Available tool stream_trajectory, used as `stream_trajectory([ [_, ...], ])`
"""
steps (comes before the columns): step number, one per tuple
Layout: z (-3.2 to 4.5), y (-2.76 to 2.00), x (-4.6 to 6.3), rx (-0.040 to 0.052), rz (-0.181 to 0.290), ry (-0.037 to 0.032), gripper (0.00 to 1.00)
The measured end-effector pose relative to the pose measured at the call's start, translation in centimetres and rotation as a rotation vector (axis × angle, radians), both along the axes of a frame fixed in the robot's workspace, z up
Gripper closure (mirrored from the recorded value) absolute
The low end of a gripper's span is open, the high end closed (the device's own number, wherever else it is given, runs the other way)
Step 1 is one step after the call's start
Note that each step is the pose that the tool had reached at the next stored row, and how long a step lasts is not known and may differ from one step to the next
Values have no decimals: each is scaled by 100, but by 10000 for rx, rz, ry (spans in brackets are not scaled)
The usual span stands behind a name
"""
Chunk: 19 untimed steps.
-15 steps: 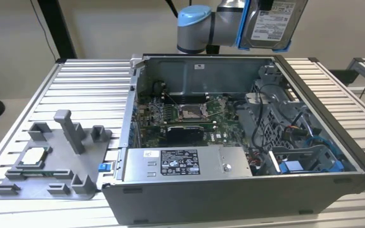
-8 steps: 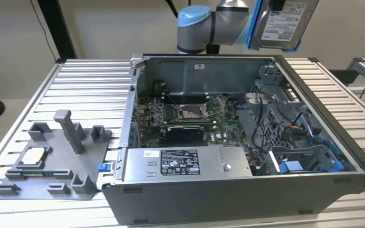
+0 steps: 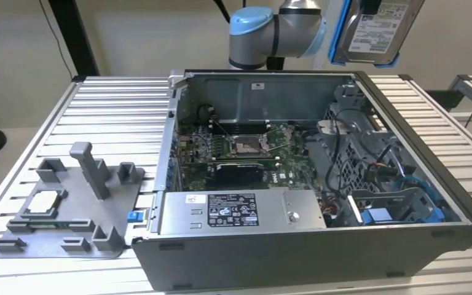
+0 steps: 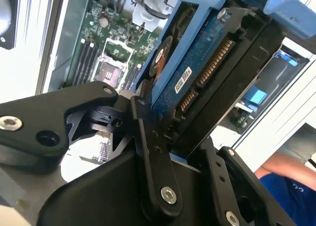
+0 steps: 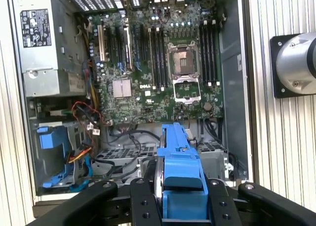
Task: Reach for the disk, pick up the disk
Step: 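Pick up the disk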
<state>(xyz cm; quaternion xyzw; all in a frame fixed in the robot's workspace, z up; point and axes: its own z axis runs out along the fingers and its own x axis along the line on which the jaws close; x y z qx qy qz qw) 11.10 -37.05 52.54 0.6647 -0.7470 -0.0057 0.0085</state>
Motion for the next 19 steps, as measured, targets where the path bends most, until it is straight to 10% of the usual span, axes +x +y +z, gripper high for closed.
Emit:
stream_trajectory([
  [19, -1, -2, 107, 0, 3, 0, 100],
])
